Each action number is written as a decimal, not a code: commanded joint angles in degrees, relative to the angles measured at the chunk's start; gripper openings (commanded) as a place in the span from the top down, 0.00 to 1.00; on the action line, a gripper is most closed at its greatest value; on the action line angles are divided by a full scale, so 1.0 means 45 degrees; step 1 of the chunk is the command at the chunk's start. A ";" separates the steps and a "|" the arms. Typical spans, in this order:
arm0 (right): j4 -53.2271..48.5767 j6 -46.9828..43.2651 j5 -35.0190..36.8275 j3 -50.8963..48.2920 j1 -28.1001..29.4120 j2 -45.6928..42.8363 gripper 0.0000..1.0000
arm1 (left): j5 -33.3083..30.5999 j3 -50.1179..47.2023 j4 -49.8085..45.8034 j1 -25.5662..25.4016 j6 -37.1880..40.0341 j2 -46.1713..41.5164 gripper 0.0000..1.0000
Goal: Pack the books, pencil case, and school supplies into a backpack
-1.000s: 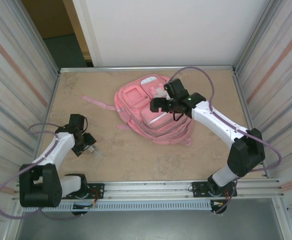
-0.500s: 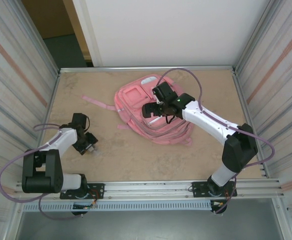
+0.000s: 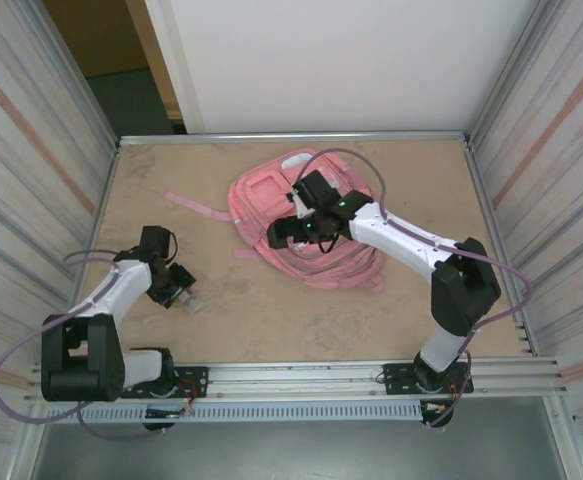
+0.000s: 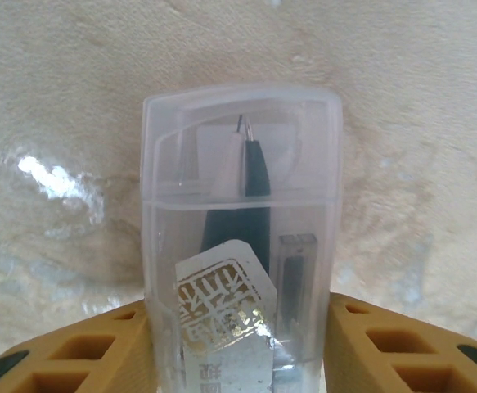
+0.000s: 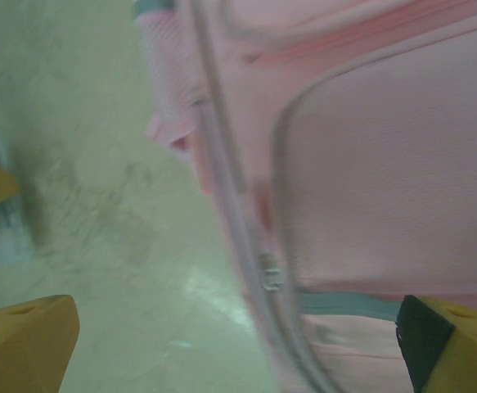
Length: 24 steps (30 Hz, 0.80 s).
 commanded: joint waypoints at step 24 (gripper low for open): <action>0.5585 0.4294 -0.8843 0.1101 0.1586 0.4412 0.33 | 0.5703 -0.0338 0.2512 -0.0824 -0.4561 -0.2019 0.52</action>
